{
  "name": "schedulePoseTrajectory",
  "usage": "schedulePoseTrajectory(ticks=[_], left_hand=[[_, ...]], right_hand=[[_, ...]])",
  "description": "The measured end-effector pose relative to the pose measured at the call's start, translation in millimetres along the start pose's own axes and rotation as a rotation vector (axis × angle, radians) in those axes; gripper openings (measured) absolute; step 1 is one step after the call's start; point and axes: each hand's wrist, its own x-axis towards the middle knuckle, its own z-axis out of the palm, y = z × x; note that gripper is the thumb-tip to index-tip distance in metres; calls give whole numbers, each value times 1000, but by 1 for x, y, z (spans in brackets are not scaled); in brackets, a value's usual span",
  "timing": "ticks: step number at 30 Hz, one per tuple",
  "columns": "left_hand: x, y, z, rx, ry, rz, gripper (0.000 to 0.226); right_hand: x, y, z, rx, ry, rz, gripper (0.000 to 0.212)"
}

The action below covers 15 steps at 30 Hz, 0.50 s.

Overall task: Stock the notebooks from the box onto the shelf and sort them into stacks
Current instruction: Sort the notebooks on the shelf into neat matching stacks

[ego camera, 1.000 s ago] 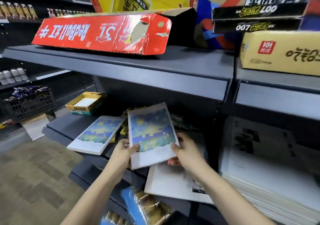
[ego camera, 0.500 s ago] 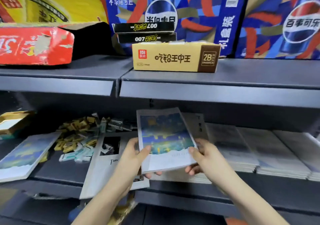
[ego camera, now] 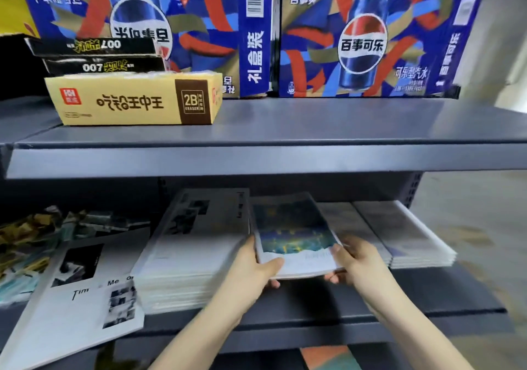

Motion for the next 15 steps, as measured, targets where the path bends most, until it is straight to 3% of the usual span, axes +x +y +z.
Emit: schedulePoseTrajectory(ticks=[5, 10, 13, 15], left_hand=[[20, -8, 31, 307, 30, -33, 35], [35, -26, 51, 677, 71, -100, 63], [40, -29, 55, 848, 120, -101, 70], [43, -31, 56, 924, 133, -78, 66]], right_hand=[[15, 18, -17, 19, 20, 44, 21], [34, 31, -16, -69, -73, 115, 18], [42, 27, -13, -189, -138, 99, 14], [48, 24, -12, -395, -173, 34, 30]])
